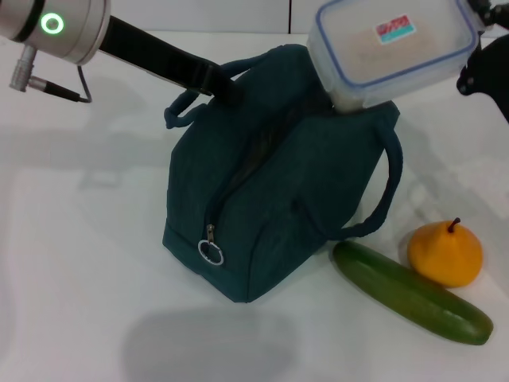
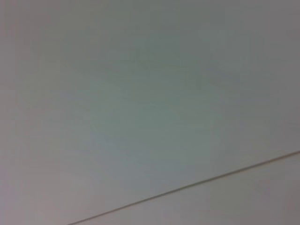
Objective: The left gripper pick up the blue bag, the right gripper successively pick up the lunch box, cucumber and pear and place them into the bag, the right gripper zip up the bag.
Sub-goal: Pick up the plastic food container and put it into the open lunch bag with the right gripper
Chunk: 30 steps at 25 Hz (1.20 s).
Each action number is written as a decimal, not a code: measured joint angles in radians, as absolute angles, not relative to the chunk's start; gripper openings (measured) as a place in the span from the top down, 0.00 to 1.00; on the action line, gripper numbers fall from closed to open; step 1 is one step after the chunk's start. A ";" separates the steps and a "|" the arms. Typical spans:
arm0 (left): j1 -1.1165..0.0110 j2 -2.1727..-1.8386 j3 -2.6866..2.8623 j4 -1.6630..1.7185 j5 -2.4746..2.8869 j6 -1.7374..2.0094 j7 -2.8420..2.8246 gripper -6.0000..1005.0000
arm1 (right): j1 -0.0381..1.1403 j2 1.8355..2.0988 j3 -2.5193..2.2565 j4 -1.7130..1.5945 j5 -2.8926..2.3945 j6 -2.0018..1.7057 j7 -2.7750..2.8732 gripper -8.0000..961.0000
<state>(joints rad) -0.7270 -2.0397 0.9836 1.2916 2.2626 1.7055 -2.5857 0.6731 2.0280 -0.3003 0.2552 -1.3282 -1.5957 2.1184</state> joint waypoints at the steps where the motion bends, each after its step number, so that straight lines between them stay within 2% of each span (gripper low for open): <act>1: -0.727 -2.039 0.983 1.292 2.260 1.706 -2.586 0.95 | 0.674 2.028 -0.297 0.254 -1.328 -1.598 2.118 0.86; 20: -0.756 -2.040 0.983 1.293 2.256 1.706 -2.631 0.95 | 0.730 2.028 -0.284 0.254 -1.335 -1.570 2.062 0.85; 30: -0.761 -2.039 0.956 1.286 2.229 1.706 -2.665 0.95 | 0.701 2.028 -0.287 0.262 -1.397 -1.536 1.999 0.85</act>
